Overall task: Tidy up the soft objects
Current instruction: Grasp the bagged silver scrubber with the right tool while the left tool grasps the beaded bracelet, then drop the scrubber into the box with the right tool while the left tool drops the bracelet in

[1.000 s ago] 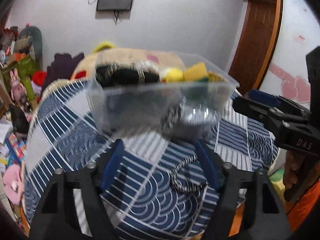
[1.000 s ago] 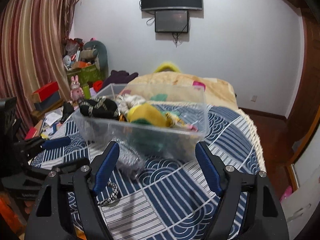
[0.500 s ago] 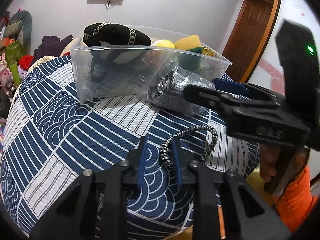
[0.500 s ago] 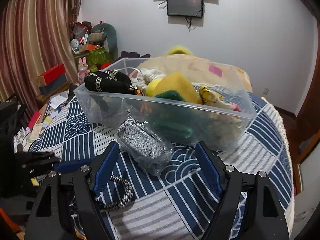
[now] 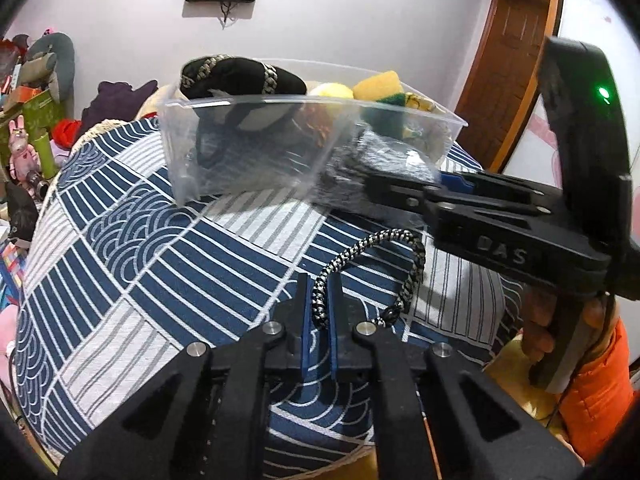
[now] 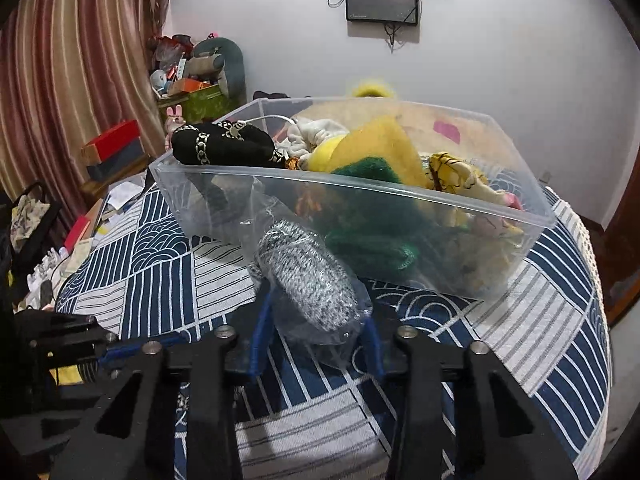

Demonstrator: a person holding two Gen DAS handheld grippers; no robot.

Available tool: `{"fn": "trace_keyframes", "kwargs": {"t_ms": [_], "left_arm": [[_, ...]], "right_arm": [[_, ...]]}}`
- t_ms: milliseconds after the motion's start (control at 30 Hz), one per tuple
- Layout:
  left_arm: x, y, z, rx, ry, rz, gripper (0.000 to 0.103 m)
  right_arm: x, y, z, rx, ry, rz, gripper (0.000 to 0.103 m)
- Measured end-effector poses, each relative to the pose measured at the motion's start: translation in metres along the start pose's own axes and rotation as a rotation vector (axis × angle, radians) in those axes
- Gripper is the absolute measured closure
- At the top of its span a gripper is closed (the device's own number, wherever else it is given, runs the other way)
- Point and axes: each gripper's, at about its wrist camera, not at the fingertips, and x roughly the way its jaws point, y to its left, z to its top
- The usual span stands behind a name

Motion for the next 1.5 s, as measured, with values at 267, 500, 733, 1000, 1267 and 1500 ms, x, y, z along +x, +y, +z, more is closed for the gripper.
{"fn": "trace_keyframes", "kwargs": {"t_ms": [267, 500, 733, 1000, 1267, 1500], "left_arm": [[-0.021, 0.006, 0.017, -0.01, -0.077, 0.038, 0.097], [-0.047, 0.007, 0.042, -0.008, -0.187, 0.058, 0.097], [-0.062, 0.007, 0.069, 0.0, -0.284, 0.076, 0.097], [-0.07, 0.005, 0.105, -0.001, -0.376, 0.086, 0.097], [-0.057, 0.004, 0.131, 0.0, -0.406, 0.115, 0.097], [-0.013, 0.012, 0.143, -0.008, -0.327, 0.169, 0.097]], "right_arm": [[-0.027, -0.008, -0.001, 0.01, -0.06, -0.029, 0.075], [-0.053, -0.011, 0.005, 0.019, -0.125, -0.045, 0.075], [-0.073, -0.011, 0.014, 0.019, -0.199, -0.058, 0.075], [-0.086, -0.015, 0.028, 0.027, -0.272, -0.078, 0.075], [-0.085, -0.024, 0.053, 0.036, -0.337, -0.097, 0.075], [-0.061, -0.025, 0.069, 0.058, -0.331, -0.111, 0.075]]}}
